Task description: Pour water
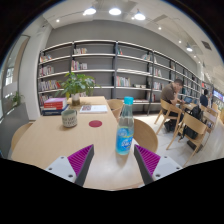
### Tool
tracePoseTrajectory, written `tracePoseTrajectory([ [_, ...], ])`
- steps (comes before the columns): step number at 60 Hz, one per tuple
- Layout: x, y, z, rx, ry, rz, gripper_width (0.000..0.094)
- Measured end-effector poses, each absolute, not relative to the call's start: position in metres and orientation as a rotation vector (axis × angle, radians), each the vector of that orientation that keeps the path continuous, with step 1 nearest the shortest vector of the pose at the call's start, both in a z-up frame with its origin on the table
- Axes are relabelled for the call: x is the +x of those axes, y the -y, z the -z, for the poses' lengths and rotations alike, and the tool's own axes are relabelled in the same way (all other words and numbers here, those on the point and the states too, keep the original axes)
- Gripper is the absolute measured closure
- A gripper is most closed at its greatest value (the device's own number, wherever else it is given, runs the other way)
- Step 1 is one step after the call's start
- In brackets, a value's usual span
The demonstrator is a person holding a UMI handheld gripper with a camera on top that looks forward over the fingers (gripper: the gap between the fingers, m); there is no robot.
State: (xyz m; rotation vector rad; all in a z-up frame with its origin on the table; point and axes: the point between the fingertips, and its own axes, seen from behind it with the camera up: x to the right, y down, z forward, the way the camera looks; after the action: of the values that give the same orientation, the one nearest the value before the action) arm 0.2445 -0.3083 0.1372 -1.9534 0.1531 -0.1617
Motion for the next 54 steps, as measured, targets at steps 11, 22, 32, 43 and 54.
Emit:
tracePoseTrajectory([
  [11, 0.291, 0.226, -0.116, -1.911, -0.131, 0.146, 0.0112],
  [22, 0.315, 0.165, -0.105, -1.877, -0.101, 0.132, 0.0122],
  [32, 0.318, 0.145, -0.098, -1.837, -0.103, 0.086, 0.0385],
  [43, 0.32, 0.142, -0.103, -1.772, -0.11, 0.12, 0.0533],
  [54, 0.318, 0.138, -0.104, -1.768, -0.086, 0.153, 0.0585],
])
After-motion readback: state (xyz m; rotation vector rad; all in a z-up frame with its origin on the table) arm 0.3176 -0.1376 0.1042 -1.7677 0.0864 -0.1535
